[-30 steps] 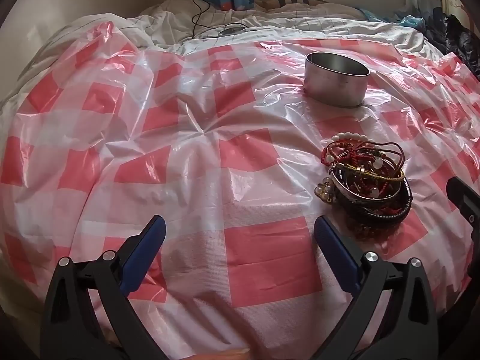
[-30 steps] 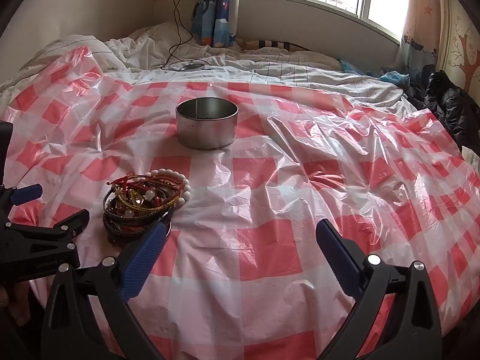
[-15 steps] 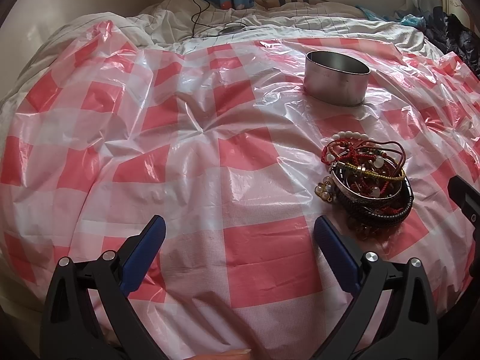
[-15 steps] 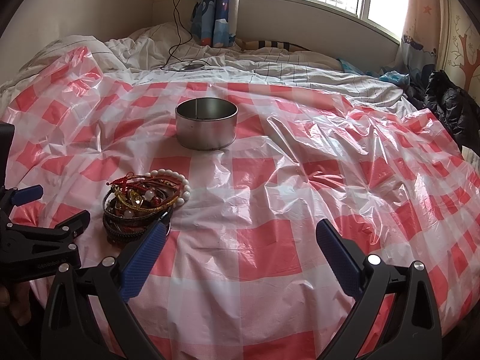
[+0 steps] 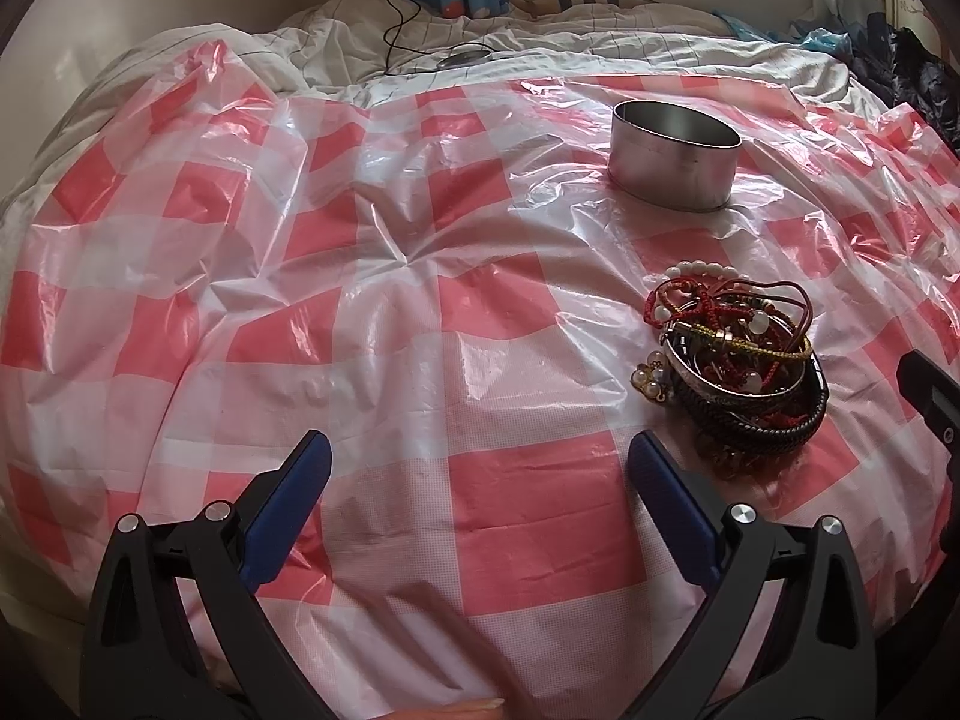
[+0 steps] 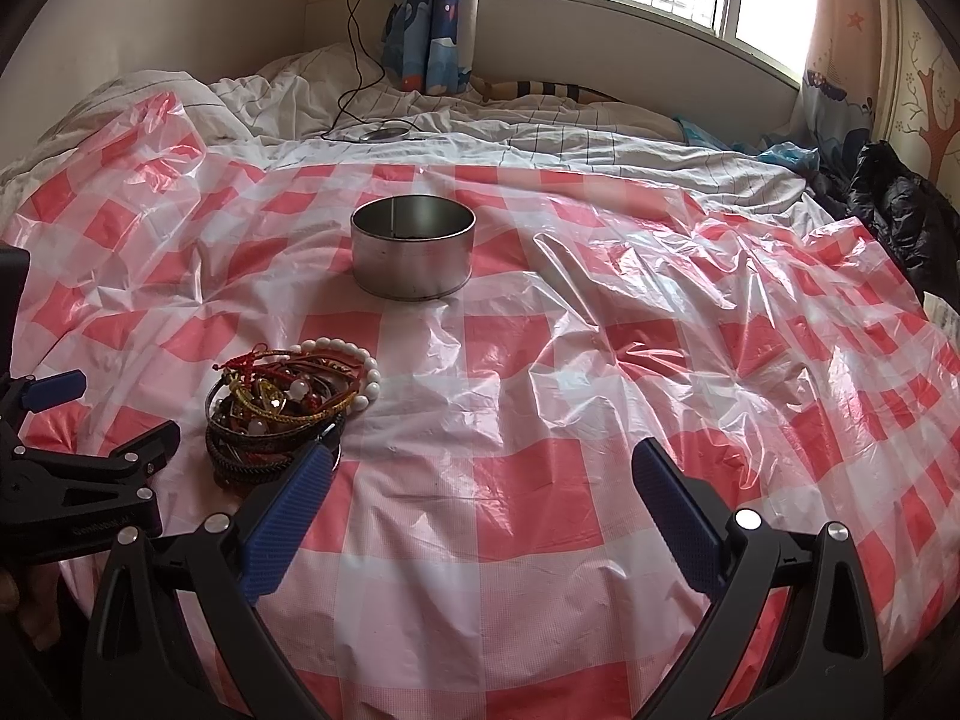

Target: Organize jewelry

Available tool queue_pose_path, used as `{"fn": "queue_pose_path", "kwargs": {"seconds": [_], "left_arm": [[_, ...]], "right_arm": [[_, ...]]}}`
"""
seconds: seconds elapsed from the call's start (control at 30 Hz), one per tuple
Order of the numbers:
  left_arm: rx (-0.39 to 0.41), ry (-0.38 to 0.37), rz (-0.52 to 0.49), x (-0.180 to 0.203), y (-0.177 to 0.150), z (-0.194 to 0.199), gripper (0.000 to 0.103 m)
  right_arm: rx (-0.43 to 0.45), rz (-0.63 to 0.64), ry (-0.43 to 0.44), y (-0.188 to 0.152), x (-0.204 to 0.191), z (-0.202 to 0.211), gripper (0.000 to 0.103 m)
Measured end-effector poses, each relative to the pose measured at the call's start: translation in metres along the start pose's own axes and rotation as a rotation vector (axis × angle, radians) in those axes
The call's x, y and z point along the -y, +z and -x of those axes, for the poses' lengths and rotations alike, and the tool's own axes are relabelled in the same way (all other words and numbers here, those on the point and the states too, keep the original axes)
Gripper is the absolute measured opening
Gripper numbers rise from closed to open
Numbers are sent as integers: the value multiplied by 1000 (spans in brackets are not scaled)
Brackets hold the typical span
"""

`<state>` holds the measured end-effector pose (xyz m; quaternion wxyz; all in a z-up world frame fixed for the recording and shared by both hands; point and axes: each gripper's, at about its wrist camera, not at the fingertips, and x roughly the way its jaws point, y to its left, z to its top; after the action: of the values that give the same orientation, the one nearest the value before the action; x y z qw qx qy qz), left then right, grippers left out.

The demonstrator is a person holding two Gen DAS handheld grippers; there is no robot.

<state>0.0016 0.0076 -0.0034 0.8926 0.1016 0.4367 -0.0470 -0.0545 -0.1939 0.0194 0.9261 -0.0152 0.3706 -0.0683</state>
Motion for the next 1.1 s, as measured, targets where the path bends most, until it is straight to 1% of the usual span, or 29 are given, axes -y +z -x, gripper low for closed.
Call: {"fn": "queue_pose_path", "kwargs": {"seconds": [1.1], "left_arm": [[0,1,1,1,0,1,95]], "right_arm": [[-1,0,-1,0,1,0,96]]}}
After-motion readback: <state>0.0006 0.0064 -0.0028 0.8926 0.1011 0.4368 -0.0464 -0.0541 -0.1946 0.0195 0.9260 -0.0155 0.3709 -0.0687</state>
